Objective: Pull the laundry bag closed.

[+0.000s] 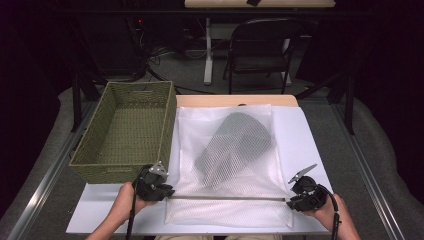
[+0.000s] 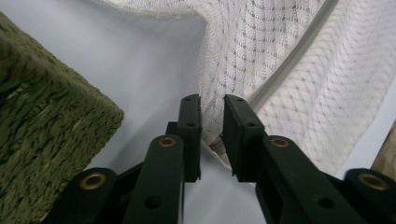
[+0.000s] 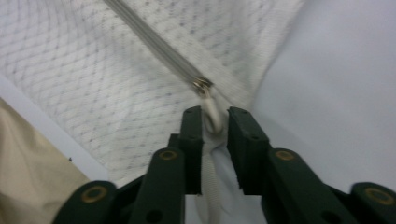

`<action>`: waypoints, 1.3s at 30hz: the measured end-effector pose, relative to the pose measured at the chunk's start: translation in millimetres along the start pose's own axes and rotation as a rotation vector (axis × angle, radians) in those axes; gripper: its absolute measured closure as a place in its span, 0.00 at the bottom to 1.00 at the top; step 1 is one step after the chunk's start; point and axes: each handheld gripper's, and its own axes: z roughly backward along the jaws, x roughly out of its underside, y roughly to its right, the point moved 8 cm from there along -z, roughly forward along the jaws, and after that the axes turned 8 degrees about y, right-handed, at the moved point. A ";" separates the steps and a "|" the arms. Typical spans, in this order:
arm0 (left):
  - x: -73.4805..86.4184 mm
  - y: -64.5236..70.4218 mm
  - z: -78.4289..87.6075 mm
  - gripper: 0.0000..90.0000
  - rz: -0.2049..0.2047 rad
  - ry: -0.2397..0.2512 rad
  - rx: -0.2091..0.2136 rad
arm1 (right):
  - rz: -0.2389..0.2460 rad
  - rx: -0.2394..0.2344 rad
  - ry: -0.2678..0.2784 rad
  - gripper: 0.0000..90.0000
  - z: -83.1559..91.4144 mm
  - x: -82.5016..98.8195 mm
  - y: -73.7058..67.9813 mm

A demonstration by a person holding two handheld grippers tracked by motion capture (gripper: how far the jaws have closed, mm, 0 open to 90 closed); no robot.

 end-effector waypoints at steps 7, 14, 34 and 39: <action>2.2 -1.4 3.2 0.69 0.015 -0.006 0.007 | -0.014 0.042 0.002 0.65 -0.7 1.8 8.7; 5.1 -4.5 10.5 0.50 0.065 -0.006 0.002 | -0.074 0.098 0.038 0.49 3.6 2.7 19.8; 30.8 -15.3 44.3 0.14 0.098 0.027 -0.133 | -0.190 0.230 0.203 0.12 13.2 -6.1 43.9; 51.2 -20.9 47.0 0.12 0.073 0.010 -0.149 | -0.183 0.288 0.245 0.07 13.4 -6.5 52.0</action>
